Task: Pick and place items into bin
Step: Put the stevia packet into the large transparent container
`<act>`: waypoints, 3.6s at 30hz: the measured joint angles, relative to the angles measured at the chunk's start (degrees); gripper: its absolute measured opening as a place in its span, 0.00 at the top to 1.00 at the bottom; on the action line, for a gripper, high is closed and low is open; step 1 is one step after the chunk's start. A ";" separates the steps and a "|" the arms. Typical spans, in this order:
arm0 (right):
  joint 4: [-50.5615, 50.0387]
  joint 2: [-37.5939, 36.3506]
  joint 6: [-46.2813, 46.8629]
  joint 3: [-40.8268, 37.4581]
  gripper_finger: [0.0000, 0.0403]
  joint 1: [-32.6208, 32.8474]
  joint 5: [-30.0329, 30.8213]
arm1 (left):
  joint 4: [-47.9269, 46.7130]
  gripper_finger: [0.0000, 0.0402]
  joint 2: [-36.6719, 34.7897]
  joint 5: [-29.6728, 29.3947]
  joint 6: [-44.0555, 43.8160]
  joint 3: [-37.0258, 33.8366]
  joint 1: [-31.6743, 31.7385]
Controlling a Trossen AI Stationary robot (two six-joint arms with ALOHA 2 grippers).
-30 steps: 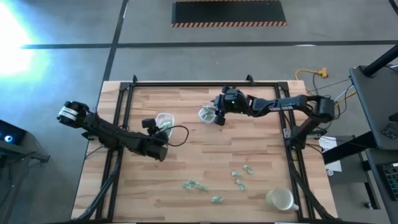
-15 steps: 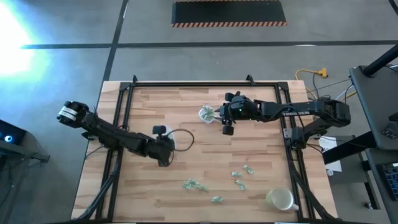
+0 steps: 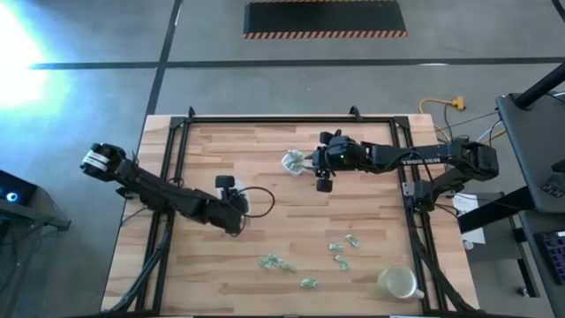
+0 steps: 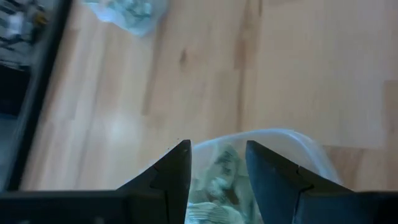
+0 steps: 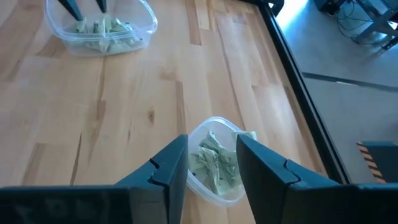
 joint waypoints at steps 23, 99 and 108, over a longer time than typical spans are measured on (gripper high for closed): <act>-0.61 0.07 1.68 -0.55 0.72 0.02 -0.31 | 28.76 0.66 6.09 28.01 15.82 0.79 -10.75; -3.21 0.09 2.14 -0.74 0.78 0.00 -1.49 | 28.75 0.97 18.90 24.21 22.23 7.08 -6.51; -3.19 0.09 2.14 -0.74 0.79 0.00 -1.46 | 11.72 0.96 5.91 11.07 10.00 5.59 -6.62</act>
